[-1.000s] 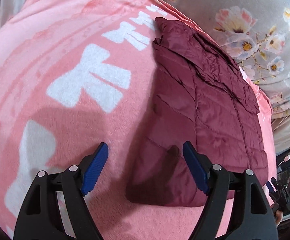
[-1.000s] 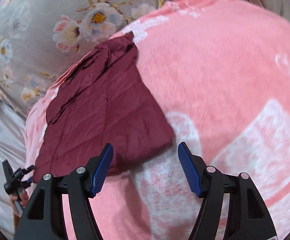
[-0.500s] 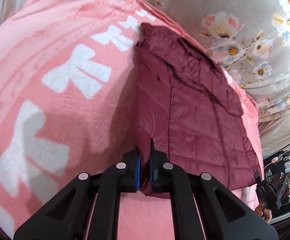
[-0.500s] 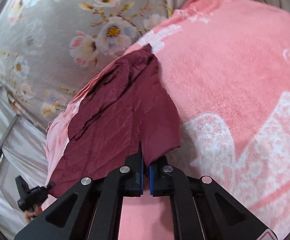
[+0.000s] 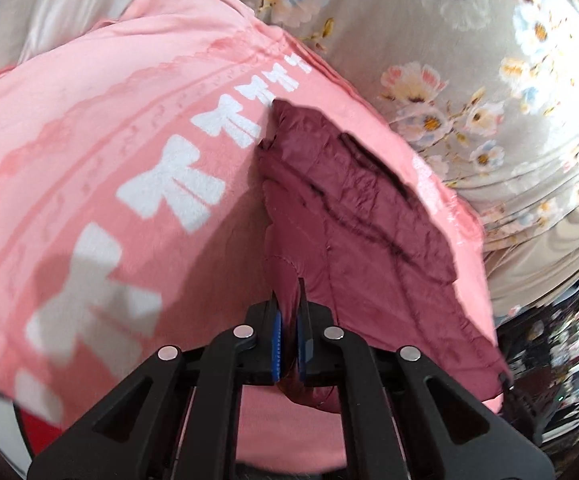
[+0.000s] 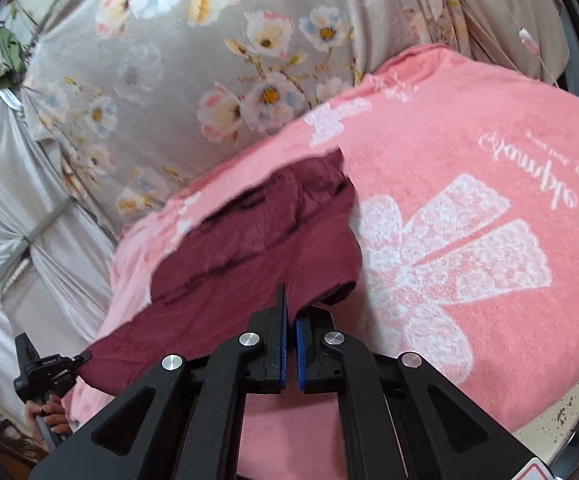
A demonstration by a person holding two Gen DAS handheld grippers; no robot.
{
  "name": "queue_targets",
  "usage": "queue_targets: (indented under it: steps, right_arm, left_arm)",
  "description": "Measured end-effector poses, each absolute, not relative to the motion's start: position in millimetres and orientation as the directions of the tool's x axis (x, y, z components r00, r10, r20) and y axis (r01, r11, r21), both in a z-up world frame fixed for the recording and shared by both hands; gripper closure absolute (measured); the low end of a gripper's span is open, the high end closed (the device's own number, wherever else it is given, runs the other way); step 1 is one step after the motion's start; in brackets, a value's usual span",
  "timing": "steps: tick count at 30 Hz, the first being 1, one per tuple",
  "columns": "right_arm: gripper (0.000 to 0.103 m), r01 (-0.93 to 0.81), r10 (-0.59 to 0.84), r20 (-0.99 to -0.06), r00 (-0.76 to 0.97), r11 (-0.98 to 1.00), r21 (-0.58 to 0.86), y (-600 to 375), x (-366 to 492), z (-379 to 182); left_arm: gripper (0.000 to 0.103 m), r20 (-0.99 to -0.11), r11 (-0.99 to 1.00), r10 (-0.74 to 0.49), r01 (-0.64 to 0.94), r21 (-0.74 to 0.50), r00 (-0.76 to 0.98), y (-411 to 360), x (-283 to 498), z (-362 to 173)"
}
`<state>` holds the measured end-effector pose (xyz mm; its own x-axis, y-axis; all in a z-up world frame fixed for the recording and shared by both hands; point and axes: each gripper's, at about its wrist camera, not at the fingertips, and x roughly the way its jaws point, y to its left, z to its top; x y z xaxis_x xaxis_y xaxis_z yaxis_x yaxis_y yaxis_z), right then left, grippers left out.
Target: Fold large clothes
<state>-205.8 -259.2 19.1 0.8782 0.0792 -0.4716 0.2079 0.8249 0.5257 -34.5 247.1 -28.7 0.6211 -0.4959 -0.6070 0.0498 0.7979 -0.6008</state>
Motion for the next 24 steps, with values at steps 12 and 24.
queue_targets:
  steps: [12,24]
  right_arm:
    - [0.1,0.104,-0.014,-0.217,0.976,0.908,0.406,-269,-156,130]
    - [0.101,0.166,-0.016,-0.347,0.938,0.898,0.408,-306,19,122]
  left_arm:
    - [0.099,-0.381,0.802,-0.481,0.22,-0.556,0.79,236,-24,94]
    - [0.098,-0.538,0.917,-0.317,0.107,-0.385,0.781,185,129,96]
